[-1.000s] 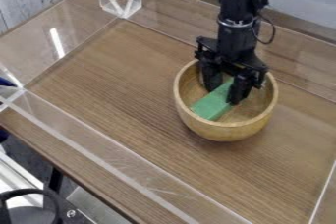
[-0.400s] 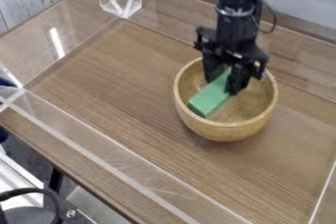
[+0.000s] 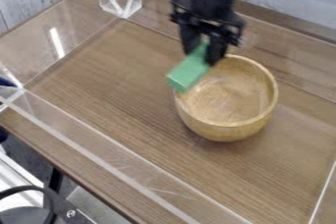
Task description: Remove the green block from inside the brown bowl and put it on the table
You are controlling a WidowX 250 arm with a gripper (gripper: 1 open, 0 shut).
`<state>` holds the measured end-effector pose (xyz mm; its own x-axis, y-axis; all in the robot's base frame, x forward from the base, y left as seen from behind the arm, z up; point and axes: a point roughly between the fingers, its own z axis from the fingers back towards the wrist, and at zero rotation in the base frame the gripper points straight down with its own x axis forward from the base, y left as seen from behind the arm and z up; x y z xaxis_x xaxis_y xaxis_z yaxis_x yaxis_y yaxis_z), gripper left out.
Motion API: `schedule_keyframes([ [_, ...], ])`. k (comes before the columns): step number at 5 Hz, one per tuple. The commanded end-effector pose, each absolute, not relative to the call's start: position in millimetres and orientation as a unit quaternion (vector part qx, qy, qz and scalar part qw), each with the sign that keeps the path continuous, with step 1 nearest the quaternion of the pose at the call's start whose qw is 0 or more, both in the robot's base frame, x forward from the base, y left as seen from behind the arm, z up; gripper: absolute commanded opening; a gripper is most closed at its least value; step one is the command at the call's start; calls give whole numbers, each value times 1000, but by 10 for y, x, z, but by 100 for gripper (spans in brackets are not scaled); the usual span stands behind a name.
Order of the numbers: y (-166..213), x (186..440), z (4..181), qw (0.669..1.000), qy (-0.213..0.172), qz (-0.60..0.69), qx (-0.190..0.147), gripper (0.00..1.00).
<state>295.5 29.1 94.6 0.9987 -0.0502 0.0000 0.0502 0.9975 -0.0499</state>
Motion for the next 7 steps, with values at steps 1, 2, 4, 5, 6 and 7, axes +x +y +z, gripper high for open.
schedule_keyframes([
  [1, 713, 2961, 1198, 999, -45, 1, -12, 0],
  [2, 1096, 2877, 1126, 999, -41, 28, -5, 0],
  [4, 1117, 2726, 810, 1000, -4, 24, 8, 0],
  [5, 1086, 2654, 630, 1000, 11, 18, 11, 0],
  [6, 1064, 2617, 476, 1000, 23, 16, 11, 0],
  [7, 1064, 2618, 380, 999, 28, 15, 10, 0],
])
